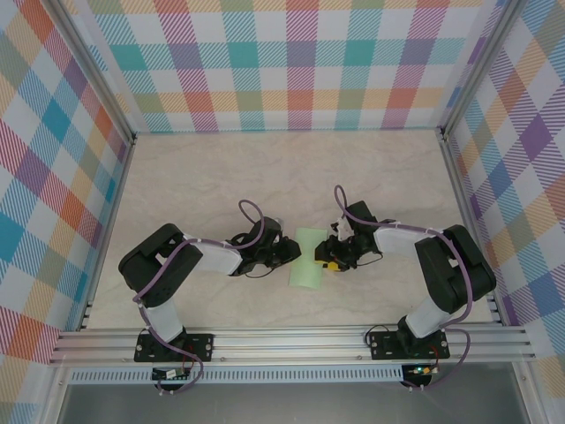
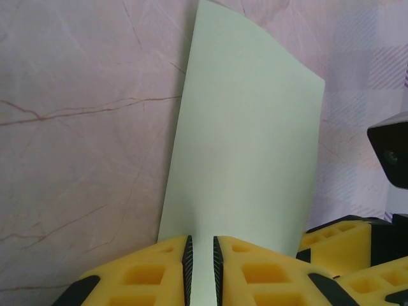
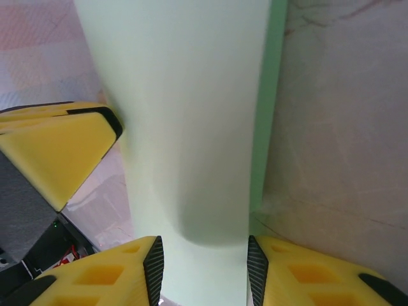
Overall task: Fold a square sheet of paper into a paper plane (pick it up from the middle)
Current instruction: Third fold the triangle at the center of the table.
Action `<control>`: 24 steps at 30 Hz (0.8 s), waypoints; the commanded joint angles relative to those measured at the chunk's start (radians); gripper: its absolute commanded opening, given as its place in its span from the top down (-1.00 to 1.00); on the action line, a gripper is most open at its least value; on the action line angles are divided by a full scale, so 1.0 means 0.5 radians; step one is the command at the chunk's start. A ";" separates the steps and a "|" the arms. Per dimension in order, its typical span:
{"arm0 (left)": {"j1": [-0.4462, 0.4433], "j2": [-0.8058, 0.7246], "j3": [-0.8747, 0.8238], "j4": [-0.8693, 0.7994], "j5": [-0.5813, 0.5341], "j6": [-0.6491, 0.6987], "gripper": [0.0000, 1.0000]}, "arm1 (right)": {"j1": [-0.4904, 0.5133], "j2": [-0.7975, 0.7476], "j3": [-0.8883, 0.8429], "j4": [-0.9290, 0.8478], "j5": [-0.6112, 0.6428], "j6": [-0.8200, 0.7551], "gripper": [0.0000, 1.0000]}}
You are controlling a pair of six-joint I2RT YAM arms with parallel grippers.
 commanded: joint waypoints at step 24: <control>-0.103 -0.460 0.020 -0.555 -0.133 0.372 0.22 | 0.014 0.004 0.145 -0.096 0.104 -0.005 0.64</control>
